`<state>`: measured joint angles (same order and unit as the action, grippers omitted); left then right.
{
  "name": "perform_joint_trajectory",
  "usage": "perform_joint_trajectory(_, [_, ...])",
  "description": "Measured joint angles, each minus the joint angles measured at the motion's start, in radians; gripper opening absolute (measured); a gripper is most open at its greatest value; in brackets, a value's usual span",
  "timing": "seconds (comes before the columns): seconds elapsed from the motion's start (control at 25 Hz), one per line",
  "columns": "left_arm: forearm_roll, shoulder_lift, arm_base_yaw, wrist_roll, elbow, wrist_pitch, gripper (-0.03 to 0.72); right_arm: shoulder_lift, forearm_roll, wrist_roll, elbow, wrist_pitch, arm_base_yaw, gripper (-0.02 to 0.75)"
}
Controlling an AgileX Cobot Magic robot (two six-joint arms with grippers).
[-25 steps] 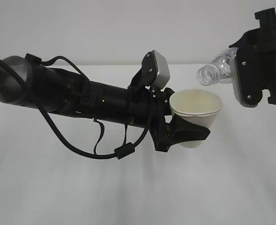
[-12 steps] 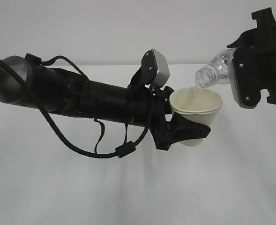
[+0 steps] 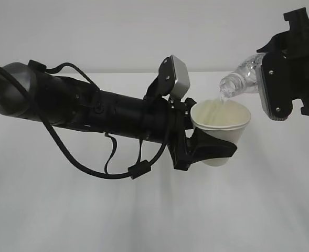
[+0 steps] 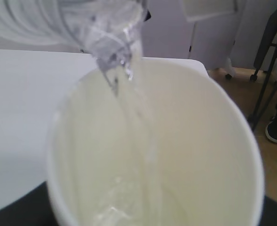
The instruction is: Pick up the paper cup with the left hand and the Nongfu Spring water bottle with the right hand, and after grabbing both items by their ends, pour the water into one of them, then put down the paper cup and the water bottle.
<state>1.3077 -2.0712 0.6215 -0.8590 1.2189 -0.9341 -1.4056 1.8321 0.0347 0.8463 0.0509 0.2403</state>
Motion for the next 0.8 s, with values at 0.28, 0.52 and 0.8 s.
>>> perform_joint_trajectory(0.28, [0.004,0.000,0.000,0.000,0.000,0.000,0.456,0.000,0.000,0.000,0.000,0.000,0.000,0.447])
perform_joint_trajectory(0.52, [0.004,0.000,0.000,0.000,0.000,0.006,0.456,0.000,0.000,-0.004,0.000,0.002,0.000,0.447])
perform_joint_trajectory(0.8, [0.004,0.000,0.000,0.000,0.000,0.006,0.456,0.000,0.000,-0.014,0.000,0.002,0.000,0.447])
